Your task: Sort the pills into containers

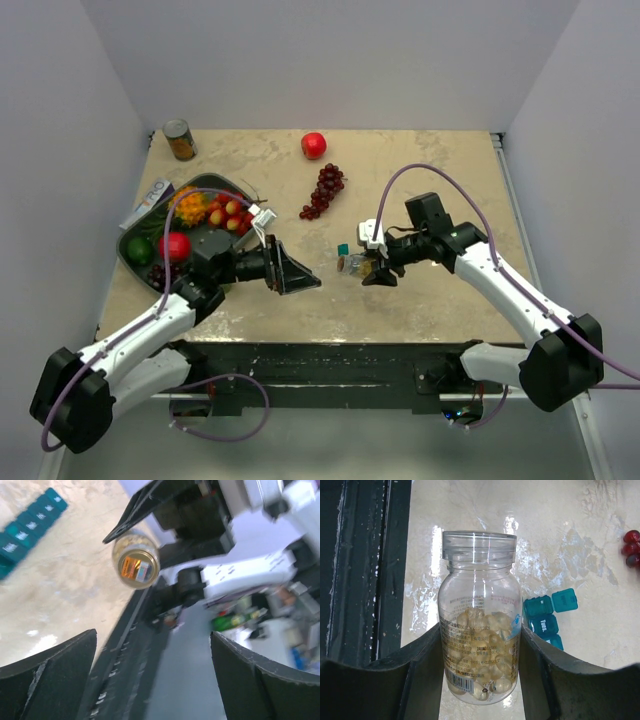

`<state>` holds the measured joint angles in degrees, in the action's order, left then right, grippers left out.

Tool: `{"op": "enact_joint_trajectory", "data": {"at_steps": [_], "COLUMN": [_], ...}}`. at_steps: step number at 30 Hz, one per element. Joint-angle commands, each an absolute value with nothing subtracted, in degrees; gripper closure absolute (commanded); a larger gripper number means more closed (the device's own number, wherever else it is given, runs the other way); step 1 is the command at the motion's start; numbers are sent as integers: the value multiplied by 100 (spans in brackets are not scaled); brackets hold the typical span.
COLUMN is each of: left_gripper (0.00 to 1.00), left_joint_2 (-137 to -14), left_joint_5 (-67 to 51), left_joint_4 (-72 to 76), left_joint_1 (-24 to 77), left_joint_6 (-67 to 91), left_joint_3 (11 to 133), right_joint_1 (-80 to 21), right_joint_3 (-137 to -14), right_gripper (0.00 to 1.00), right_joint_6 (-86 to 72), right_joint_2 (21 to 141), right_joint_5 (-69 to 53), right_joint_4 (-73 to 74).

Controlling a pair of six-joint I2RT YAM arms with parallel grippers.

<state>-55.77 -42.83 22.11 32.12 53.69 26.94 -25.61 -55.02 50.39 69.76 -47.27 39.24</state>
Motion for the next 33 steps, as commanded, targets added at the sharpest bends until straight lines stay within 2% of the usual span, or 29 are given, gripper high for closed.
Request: {"op": "enact_joint_trajectory", "data": {"at_steps": [1,2,5,10,13,17,23,33], "left_gripper": [1,1,1,1,1,1,3,6], "left_joint_2": [-5108,-5002,-4440,-3885,-4138,-4578,-5386,-6582], "left_joint_5": [-4572,-4066,-3474,-2919,-3093,-4014,-4815,-4368], "left_joint_4": [636,111,70,1299,1766,2064,2944,2654], "left_joint_1": [3146,3146,3146,3155,3155,3155,3190,4245], "left_joint_6": [2861,2039,840,378,-191,-1053,-1248,-2013], "left_joint_3": [3504,3594,3604,2936,2856,2927,2952,3752], "right_joint_1": [-2523,-2522,-2505,-2505,-2505,-2496,-2496,-2505], "right_joint_3": [-5511,-5511,-5476,-5493,-5493,-5449,-5484,-5458], "right_gripper": [99,99,99,99,99,99,99,98], "right_joint_6": [5168,5185,5229,5335,5370,5431,5493,5511], "right_joint_2": [6864,6864,6838,6864,6829,6794,6820,6812], "right_joint_5": [-4878,-4887,-4939,-5010,-5027,-5089,-5142,-5177], "right_joint_4": [3893,3911,3911,3990,4034,4034,4087,4078]}}
